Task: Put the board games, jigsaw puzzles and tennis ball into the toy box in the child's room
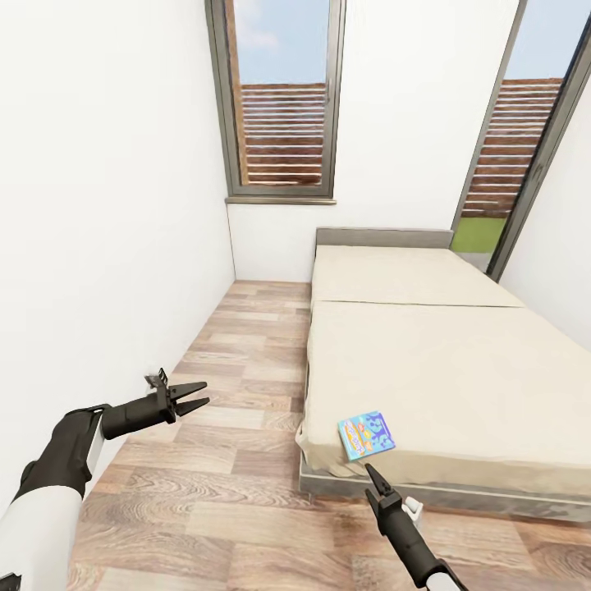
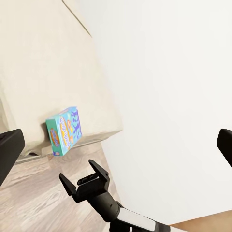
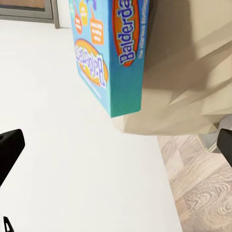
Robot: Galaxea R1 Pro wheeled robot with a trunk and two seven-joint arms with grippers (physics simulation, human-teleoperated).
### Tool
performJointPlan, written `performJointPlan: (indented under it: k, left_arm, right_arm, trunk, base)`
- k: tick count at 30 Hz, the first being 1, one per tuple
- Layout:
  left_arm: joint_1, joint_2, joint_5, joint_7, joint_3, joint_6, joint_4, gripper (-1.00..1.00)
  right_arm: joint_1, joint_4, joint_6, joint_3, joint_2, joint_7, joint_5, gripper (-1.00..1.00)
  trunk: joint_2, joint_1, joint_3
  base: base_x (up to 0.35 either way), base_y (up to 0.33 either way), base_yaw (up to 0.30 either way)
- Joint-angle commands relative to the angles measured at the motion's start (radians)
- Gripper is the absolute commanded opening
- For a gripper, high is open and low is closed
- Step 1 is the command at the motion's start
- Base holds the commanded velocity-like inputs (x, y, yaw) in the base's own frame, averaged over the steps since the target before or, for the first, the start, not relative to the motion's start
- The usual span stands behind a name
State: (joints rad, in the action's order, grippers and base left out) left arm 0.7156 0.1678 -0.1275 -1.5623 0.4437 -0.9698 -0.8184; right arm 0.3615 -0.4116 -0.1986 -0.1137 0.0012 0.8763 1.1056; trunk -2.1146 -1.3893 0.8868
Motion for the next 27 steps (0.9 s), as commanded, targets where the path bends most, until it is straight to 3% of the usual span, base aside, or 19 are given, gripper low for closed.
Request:
performJointPlan:
  k: [1,27]
  left_arm:
    - [0.001,-0.001,-0.011,-0.009,0.003,-0.01,-0.001,1.0]
    - [0.001,-0.001,-0.01,-0.009,0.004,-0.01,-0.001,1.0]
  right_arm:
    - [0.001,0.001,-0.01,-0.001,0.0,0.003,0.009,1.0]
    - [0.001,0.001,-0.006,-0.001,0.004,0.001,0.007,1.0]
  trunk:
    - [0.0,0.0,0.001]
    - [0.0,0.0,0.001]
  base:
    - [0.016,0.0,0.0]
    - [0.047,0.0,0.0]
